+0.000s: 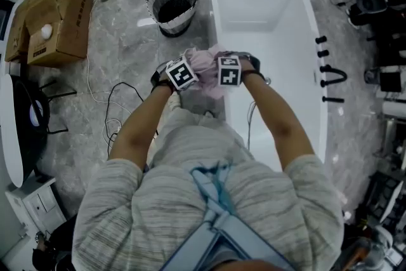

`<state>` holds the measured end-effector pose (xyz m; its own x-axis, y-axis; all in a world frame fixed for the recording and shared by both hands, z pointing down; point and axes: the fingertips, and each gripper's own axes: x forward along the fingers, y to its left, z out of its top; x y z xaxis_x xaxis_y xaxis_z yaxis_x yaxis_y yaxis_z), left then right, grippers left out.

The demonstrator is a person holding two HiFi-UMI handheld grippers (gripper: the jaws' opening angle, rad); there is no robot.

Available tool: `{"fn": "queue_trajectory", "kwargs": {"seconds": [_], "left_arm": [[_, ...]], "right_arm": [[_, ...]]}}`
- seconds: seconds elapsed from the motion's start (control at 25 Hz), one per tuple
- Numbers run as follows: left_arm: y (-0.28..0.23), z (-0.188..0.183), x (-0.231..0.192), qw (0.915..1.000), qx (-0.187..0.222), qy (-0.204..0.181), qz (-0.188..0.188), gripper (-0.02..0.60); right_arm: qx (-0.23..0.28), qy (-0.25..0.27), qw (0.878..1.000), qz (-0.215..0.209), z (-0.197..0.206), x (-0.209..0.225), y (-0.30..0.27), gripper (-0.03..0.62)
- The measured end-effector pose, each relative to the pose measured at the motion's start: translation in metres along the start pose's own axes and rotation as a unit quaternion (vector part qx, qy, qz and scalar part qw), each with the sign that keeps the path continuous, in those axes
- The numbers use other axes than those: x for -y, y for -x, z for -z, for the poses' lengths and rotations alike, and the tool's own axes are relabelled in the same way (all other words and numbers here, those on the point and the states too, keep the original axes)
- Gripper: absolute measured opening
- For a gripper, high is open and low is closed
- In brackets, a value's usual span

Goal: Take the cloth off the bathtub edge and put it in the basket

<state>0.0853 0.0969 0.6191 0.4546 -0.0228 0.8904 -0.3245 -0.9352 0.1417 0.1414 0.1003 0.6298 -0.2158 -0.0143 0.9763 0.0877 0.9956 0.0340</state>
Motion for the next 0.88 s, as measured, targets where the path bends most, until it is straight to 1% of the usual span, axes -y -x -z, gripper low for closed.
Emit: {"fn": "queue_trajectory", "kwargs": {"seconds": [0.12,0.28,0.4,0.52,0.64,0.88], "left_arm": [[0.011,0.009,-0.025,1.0000,0.007,0.000,-0.003,0.161],[0.024,0.016,-0.054,0.9998,0.009,-0.009,0.014,0.161],[0.031,0.020,-0.082,0.9997,0.011,-0.014,0.015,0.161],[0.036,0.026,-0.105,0.9995,0.011,-0.016,0.024,0.161],[0.038,0.033,-0.126,0.9993,0.008,-0.018,0.032,0.161],[0.048,0.038,-0.158,0.9988,0.021,-0.020,0.040,0.161]], "right_arm": [[-0.002,0.000,1.000,-0.005,-0.018,0.020,-0.001,0.192],[0.000,-0.006,1.000,-0.017,-0.040,0.045,-0.006,0.192],[-0.004,-0.013,1.000,-0.019,-0.050,0.067,-0.009,0.192],[-0.006,-0.019,1.000,-0.023,-0.063,0.088,-0.013,0.192],[-0.004,-0.027,0.999,-0.025,-0.072,0.106,-0.019,0.192],[-0.009,-0.032,0.999,-0.028,-0.091,0.134,-0.020,0.192]]}}
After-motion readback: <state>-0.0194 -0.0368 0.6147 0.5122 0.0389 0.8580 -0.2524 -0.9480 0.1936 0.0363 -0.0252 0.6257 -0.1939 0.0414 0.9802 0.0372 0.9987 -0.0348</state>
